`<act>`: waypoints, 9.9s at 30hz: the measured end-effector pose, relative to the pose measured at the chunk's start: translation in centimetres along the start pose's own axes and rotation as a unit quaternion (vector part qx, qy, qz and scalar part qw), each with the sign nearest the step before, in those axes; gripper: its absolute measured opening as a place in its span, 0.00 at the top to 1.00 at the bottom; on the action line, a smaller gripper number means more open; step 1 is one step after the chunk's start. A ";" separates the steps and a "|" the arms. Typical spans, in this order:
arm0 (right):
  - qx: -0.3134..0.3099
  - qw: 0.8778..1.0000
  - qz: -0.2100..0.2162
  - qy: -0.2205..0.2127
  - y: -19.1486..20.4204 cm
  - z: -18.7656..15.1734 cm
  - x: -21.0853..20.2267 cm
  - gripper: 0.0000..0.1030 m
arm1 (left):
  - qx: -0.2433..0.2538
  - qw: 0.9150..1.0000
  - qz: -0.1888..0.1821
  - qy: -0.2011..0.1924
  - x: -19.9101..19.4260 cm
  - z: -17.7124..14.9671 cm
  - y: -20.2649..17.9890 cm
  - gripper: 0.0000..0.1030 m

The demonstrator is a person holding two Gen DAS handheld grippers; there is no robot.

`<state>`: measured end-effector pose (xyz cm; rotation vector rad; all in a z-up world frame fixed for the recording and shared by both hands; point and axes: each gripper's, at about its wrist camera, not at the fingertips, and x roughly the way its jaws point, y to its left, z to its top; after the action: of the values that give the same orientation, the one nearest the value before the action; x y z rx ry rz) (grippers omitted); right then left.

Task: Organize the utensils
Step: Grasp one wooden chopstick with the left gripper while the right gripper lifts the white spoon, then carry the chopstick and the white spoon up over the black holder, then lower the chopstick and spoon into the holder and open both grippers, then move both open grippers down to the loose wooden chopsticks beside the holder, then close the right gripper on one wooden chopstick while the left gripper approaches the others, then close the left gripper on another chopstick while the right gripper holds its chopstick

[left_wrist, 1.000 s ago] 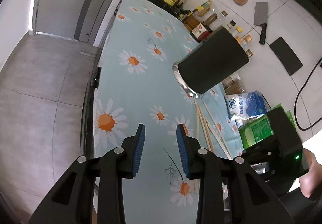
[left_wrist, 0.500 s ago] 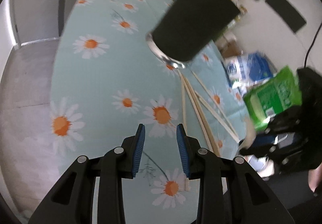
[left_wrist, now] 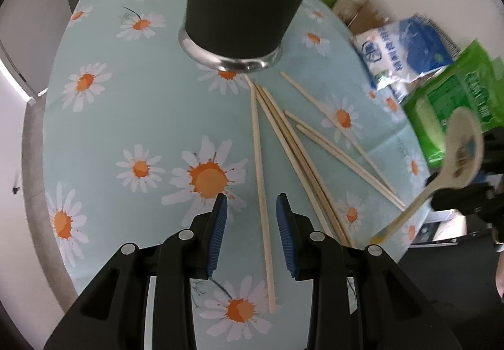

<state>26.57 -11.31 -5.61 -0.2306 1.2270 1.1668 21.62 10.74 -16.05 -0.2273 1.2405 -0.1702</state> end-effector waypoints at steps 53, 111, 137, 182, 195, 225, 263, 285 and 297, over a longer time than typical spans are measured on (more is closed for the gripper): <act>0.021 0.993 0.029 -0.111 1.5 5.0 -3.1 0.91 | -0.069 0.980 -0.055 -0.177 -9.7 1.1 1.0 0.97; 0.059 0.970 -0.039 -0.232 -0.9 18.5 -8.3 0.91 | 0.028 0.870 -0.115 -0.479 -16.1 14.0 1.2 0.97; 0.134 0.971 -0.005 -0.199 -3.6 16.9 -3.9 0.72 | 0.012 0.919 -0.095 -0.383 -10.5 11.5 1.8 0.71; 0.079 0.990 -0.028 -0.116 -0.2 7.5 -5.2 0.20 | 0.010 0.949 -0.056 -0.311 -15.5 -1.2 -2.3 0.29; 0.095 0.993 -0.067 0.015 -2.4 7.1 1.4 0.46 | -0.004 0.970 -0.061 -0.236 -12.3 -3.0 -2.8 0.32; 0.075 0.960 -0.177 0.203 -3.9 7.9 13.1 0.94 | -0.006 0.989 -0.092 -0.117 -6.0 -3.1 -0.9 0.74; 0.116 0.992 0.027 0.030 -5.8 3.0 0.9 0.95 | -0.117 0.991 0.055 0.021 2.0 3.0 -5.3 0.86; 0.124 0.988 0.076 0.042 -7.1 2.3 1.9 0.95 | -0.140 0.983 0.099 0.064 3.5 4.7 -5.4 0.93; 0.126 0.990 0.048 0.041 -5.8 2.9 2.0 0.95 | -0.171 0.984 0.036 0.037 3.5 4.3 -2.9 0.97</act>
<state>32.67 -10.78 -8.52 -0.0299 1.4576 1.0794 26.78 7.41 -17.19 -0.4762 1.3464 0.1011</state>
